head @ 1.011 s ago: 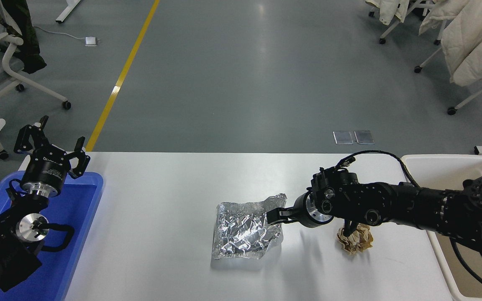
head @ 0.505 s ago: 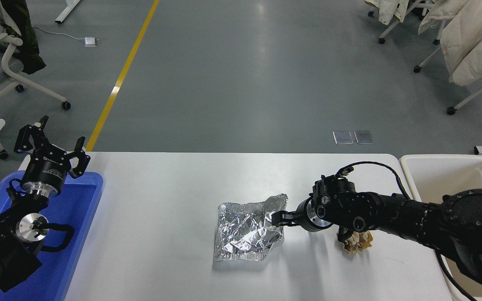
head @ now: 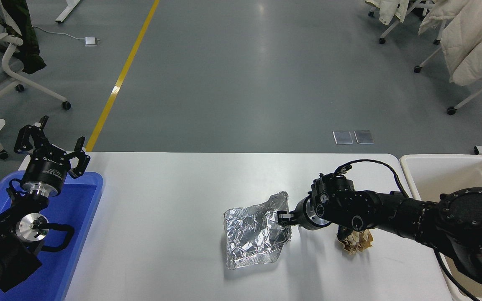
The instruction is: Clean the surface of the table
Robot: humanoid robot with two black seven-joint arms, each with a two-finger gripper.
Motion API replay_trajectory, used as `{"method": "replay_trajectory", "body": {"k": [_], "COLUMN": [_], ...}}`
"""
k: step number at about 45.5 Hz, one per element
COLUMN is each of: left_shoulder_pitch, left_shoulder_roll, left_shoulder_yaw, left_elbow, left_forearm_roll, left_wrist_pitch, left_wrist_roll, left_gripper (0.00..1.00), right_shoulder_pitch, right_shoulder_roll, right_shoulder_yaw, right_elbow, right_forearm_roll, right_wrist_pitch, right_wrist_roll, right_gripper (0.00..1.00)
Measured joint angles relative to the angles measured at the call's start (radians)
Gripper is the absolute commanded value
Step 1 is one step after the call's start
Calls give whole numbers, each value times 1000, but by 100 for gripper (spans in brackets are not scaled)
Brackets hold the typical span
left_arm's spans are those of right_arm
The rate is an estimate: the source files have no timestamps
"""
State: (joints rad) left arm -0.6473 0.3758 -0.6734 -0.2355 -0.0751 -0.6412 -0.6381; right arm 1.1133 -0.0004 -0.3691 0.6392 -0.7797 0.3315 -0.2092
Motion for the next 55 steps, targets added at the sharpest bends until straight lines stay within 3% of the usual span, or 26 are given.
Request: {"method": "replay_trajectory", "body": {"k": [31, 41, 55], "left_shoulder_pitch": [0, 0, 0], "left_shoulder_roll": [0, 0, 0], "left_shoulder_yaw": [0, 0, 0], "left_elbow": [0, 0, 0], "left_forearm_roll": [0, 0, 0], "left_wrist_pitch": [0, 0, 0], "left_wrist_roll": [0, 0, 0], "left_gripper": [100, 100, 100], "right_shoulder_pitch": [68, 195, 436], "right_shoulder_roll": [-7, -128, -421], "right_shoulder_yaw": [-1, -36, -112], "right_elbow": [51, 217, 540], "right_forearm_roll": [33, 88, 163], "right_wrist_pitch": [67, 86, 116], "right_wrist_roll": [-11, -12, -14], "right_gripper": [0, 0, 0]}}
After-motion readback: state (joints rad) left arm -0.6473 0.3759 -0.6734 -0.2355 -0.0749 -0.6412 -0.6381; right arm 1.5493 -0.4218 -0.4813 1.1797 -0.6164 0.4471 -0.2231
